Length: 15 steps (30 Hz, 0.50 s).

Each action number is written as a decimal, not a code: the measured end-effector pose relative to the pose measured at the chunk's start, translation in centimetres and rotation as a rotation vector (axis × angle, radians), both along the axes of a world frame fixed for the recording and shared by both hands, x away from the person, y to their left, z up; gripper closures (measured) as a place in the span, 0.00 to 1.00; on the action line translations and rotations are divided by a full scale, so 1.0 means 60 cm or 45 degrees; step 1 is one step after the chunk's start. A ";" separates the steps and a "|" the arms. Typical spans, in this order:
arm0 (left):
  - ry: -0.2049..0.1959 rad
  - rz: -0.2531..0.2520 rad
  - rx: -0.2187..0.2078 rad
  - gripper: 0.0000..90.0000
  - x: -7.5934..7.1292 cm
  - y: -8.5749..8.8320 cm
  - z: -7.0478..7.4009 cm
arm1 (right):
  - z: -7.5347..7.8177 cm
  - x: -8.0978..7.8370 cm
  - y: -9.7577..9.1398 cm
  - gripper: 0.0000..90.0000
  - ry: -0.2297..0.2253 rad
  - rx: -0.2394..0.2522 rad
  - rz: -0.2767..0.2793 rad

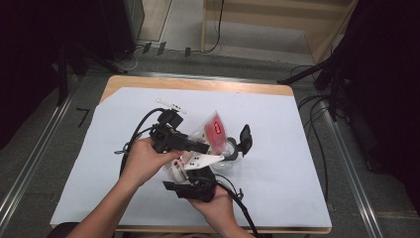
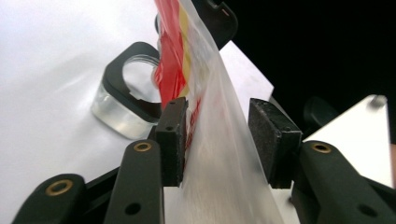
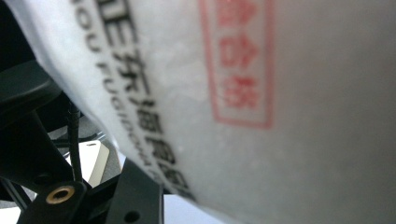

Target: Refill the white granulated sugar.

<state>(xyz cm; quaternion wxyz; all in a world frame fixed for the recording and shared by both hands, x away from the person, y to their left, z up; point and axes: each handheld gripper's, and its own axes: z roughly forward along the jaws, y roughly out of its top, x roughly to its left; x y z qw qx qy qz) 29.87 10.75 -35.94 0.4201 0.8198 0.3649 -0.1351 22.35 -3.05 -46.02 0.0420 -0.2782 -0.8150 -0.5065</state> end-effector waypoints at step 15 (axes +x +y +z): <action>0.019 0.055 0.061 0.86 0.009 0.002 0.000 | 0.009 -0.003 0.013 0.69 -0.081 -0.103 0.018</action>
